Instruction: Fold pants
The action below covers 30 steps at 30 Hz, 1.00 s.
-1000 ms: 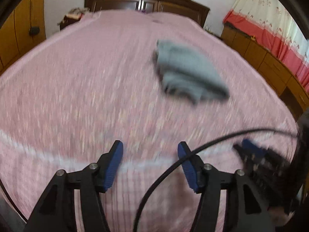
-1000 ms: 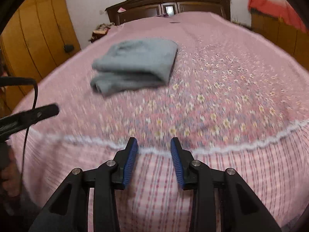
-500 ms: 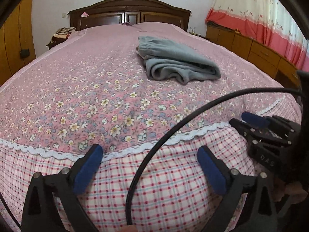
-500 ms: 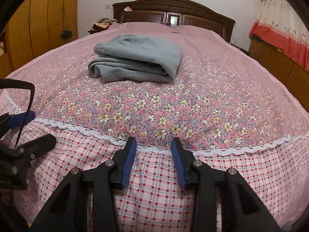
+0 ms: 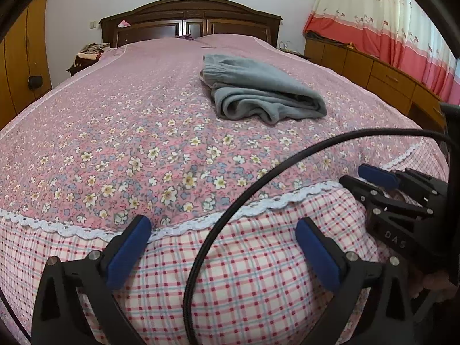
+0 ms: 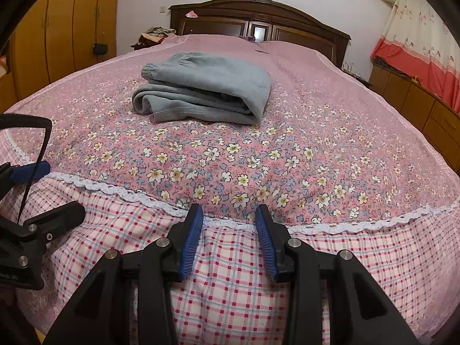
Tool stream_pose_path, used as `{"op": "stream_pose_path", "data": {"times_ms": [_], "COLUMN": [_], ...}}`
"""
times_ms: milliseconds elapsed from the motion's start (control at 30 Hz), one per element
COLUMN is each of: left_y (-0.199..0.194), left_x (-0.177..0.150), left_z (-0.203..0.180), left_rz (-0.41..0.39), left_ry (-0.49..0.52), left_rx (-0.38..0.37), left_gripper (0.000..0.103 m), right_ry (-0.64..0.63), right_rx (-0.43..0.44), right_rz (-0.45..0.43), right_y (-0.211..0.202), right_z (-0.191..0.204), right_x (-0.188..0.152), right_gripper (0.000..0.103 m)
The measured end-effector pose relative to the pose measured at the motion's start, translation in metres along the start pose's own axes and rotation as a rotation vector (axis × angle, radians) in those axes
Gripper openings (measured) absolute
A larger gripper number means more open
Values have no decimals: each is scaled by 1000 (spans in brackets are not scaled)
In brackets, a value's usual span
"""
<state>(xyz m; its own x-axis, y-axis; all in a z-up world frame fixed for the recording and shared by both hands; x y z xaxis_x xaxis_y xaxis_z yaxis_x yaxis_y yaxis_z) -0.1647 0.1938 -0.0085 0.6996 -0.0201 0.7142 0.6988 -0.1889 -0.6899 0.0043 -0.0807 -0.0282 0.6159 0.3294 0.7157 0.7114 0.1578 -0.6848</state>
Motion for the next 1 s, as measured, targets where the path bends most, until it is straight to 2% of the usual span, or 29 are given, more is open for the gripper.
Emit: {"op": "stream_pose_path", "data": {"times_ms": [1000], "left_y": [-1], "left_x": [-3], "left_z": [-7], "left_rz": [-20], "left_ry": [4], "left_rx": [-1], "left_gripper": [103], "right_ry": [-7], "right_rx": [-9], "right_rz": [-5], "right_y": [3], "right_z": [0], "right_x": [2], "right_gripper": [39]}}
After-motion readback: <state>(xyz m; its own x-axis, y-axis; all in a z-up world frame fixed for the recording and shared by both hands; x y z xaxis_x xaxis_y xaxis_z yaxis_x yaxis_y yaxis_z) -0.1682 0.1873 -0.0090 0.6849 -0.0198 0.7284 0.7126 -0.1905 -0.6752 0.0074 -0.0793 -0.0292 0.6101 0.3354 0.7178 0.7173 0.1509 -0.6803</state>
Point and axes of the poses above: each gripper's, at about its wrist camera, not at the fingertips, and y roughly the way its jaws point, z to its left, x to its top, the point moved 1 cm from there along y, roughly the way its jaws point, and after that the axes turned 5 degrees about -y, right-handed, at the moved point
